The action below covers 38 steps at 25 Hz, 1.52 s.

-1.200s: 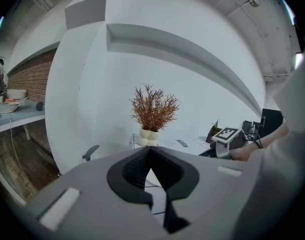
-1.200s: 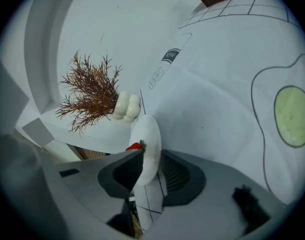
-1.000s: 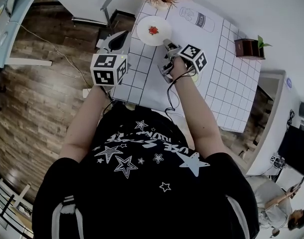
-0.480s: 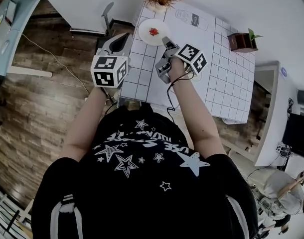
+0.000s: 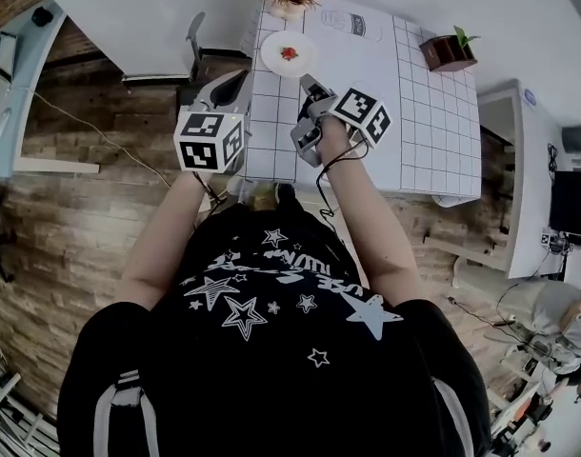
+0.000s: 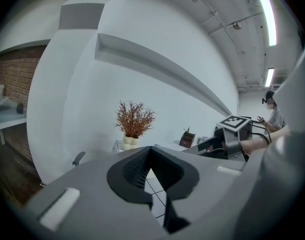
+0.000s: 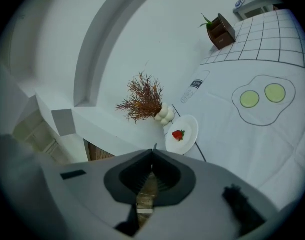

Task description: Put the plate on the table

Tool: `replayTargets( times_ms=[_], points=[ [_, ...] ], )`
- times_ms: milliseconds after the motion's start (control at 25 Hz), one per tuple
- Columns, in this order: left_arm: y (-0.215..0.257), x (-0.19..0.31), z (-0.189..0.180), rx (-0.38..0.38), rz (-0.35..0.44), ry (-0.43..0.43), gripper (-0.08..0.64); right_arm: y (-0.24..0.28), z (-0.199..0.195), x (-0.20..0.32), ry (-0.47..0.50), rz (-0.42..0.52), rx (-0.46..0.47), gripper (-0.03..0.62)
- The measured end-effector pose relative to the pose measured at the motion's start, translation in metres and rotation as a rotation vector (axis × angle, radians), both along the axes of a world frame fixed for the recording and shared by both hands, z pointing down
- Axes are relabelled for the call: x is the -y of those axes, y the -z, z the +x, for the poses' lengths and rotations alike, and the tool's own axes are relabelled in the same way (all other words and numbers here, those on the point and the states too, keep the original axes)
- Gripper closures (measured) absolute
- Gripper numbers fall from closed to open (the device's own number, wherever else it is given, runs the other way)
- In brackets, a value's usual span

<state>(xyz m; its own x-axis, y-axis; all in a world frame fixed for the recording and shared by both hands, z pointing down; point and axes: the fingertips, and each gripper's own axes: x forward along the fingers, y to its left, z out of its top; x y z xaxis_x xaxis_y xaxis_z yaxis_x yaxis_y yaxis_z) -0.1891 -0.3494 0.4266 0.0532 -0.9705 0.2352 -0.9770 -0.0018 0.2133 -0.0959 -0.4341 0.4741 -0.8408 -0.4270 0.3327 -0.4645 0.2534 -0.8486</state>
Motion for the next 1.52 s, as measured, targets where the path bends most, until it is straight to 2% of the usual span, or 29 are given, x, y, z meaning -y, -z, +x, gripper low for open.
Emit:
replayTargets(
  times_ms=[200, 360, 600, 800, 880, 1080, 1240, 1520],
  points=[
    [-0.009, -0.001, 0.021, -0.024, -0.014, -0.129, 0.551, 0.006, 0.024, -0.025, -0.056, 0.058, -0.020, 0.578],
    [-0.010, -0.005, 0.042, -0.094, -0.009, -0.211, 0.551, 0.004, 0.043, -0.041, -0.098, 0.085, -0.042, 0.578],
    [-0.013, -0.023, 0.064, -0.075, -0.002, -0.265, 0.551, 0.002, 0.059, -0.071, -0.112, 0.102, -0.032, 0.578],
    [-0.005, -0.035, 0.078, -0.018, 0.027, -0.306, 0.551, 0.010, 0.053, -0.085, -0.028, 0.181, -0.077, 0.578],
    [-0.003, -0.042, 0.082, -0.010, 0.031, -0.298, 0.551, 0.015, 0.052, -0.092, -0.006, 0.219, -0.094, 0.578],
    [-0.003, -0.071, 0.088, -0.032, 0.001, -0.229, 0.551, 0.029, 0.066, -0.123, -0.007, 0.238, -0.026, 0.578],
    [0.007, -0.115, 0.107, -0.020, 0.006, -0.233, 0.551, 0.030, 0.081, -0.166, 0.038, 0.248, -0.046, 0.578],
    [0.022, -0.182, 0.137, 0.006, 0.018, -0.206, 0.551, 0.050, 0.113, -0.227, 0.015, 0.282, 0.000, 0.580]
  ],
)
